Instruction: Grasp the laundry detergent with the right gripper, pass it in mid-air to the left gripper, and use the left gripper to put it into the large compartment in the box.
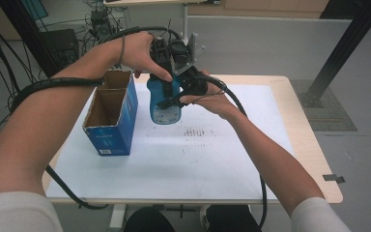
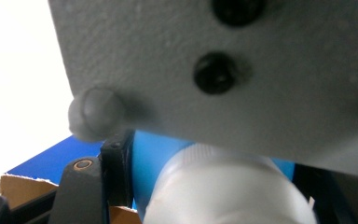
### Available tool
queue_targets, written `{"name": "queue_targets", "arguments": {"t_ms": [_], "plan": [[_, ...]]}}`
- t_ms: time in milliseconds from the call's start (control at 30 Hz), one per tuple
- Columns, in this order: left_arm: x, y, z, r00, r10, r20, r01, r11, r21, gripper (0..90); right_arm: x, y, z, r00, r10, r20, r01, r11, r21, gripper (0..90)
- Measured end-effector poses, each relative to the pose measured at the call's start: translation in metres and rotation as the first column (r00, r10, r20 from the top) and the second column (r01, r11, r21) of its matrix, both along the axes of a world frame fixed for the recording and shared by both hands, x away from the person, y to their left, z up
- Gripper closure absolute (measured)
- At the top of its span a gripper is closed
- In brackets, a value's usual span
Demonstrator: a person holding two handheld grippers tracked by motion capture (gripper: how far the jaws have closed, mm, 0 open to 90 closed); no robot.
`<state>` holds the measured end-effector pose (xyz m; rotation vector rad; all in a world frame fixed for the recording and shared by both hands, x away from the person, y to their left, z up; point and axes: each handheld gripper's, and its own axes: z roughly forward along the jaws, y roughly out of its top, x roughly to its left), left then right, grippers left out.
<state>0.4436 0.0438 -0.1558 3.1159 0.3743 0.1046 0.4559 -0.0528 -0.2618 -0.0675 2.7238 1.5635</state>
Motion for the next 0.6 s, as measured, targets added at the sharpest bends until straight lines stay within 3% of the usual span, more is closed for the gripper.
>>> {"name": "queue_targets", "arguments": {"t_ms": [600], "plan": [[-0.0025,0.0003,0.002,1.0,0.0,0.0,0.0,1.0,-0.007,37.1,-0.0015,-0.0003,0.0013,0.9998,0.017,-0.005,-0.017,1.0,0.022,39.5]]}}
